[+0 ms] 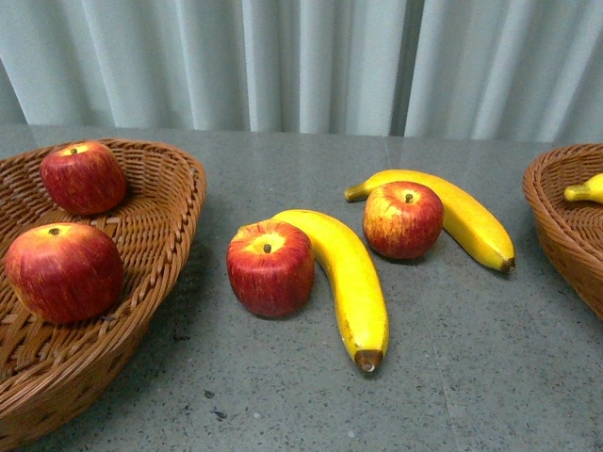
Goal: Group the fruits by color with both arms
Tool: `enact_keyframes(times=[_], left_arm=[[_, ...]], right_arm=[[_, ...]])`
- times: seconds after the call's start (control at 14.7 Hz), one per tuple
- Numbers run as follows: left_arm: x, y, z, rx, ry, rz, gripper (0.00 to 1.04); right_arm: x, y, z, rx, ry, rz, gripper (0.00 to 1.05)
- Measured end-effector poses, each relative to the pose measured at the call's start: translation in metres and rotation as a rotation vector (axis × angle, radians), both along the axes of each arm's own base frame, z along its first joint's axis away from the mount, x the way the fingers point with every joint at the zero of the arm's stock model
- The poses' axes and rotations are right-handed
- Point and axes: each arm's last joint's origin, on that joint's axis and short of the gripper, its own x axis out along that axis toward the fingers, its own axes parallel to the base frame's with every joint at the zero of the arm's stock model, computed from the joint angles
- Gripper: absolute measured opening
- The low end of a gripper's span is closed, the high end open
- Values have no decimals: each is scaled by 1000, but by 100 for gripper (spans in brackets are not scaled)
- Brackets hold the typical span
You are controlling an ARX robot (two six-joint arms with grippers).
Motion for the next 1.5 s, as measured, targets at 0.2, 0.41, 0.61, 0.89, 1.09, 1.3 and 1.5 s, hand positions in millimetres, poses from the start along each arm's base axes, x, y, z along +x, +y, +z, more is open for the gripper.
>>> enact_keyframes(times=[0.2,0.41,0.61,0.89,1.09,1.3,1.5], left_arm=[[56,-42,2,106,169,-287,98],[79,-77,-8,220,313,-474,98],[97,-100,-29,346,414,-590,98],[118,-109,-45,421,452,-652,98],[125,-123,-60,483,464,-713,98],[135,-127,-75,507,491,-734,98],[141,-137,-89,542,504,-766,98]], right_arm=[[0,0,0,0,0,0,98],[0,0,0,0,0,0,98],[0,0,0,0,0,0,98],[0,0,0,0,0,0,98],[0,0,0,0,0,0,98],[0,0,0,0,0,0,98],[0,0,0,0,0,0,98]])
